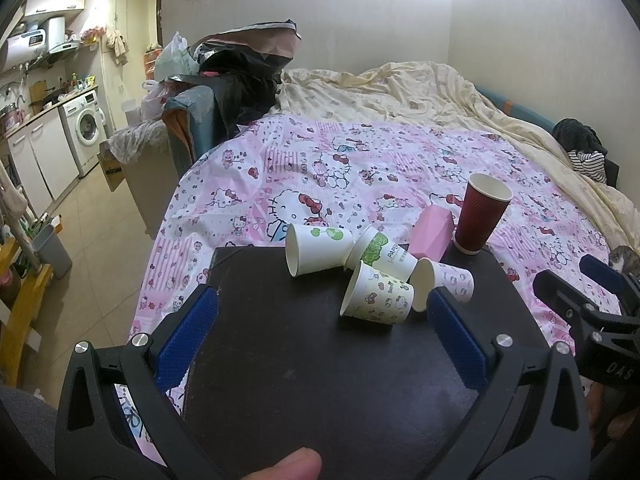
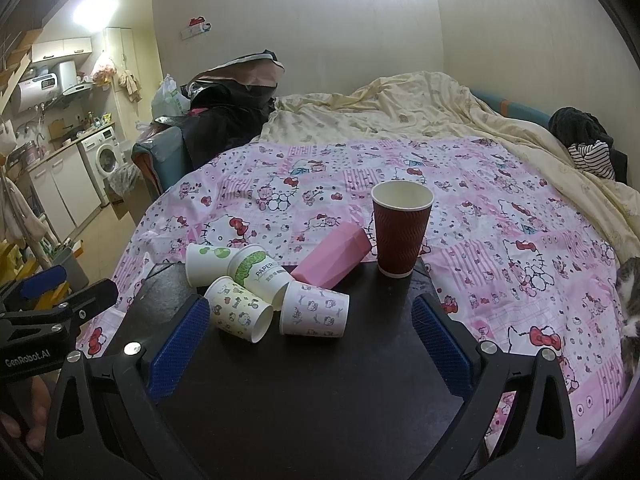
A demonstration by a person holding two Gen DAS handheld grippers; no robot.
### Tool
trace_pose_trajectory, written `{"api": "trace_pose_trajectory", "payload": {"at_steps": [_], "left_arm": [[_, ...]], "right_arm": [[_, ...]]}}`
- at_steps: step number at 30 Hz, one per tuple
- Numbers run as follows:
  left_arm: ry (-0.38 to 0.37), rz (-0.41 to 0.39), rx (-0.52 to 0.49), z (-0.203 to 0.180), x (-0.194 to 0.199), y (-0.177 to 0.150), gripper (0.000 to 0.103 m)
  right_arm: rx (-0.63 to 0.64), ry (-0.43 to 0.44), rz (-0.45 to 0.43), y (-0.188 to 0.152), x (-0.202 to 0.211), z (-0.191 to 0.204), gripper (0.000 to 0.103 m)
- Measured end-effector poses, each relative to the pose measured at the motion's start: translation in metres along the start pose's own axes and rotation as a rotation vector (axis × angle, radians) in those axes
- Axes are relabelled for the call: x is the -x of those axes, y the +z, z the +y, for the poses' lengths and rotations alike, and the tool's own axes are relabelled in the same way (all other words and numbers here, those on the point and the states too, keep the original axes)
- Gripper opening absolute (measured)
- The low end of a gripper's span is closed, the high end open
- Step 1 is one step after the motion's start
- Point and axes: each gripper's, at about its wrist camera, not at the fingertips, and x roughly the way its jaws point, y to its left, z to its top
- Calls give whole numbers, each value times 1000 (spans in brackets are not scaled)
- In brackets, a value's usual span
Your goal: Flip cup upside down
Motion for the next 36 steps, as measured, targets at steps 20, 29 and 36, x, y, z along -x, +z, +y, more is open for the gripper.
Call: {"api": "trace_pose_trajectory", "payload": {"at_steps": [20, 29, 36], "left_arm": [[13, 17, 9, -1, -2, 2, 103], [7, 57, 24, 5, -8, 1, 103], [-9, 161, 52, 9, -24, -2, 103]], "right_arm": [[0, 1, 5, 0, -1, 1, 103], [-11, -3, 9, -1, -2, -1, 103], [-93, -4, 54, -4, -6, -20, 103]]}}
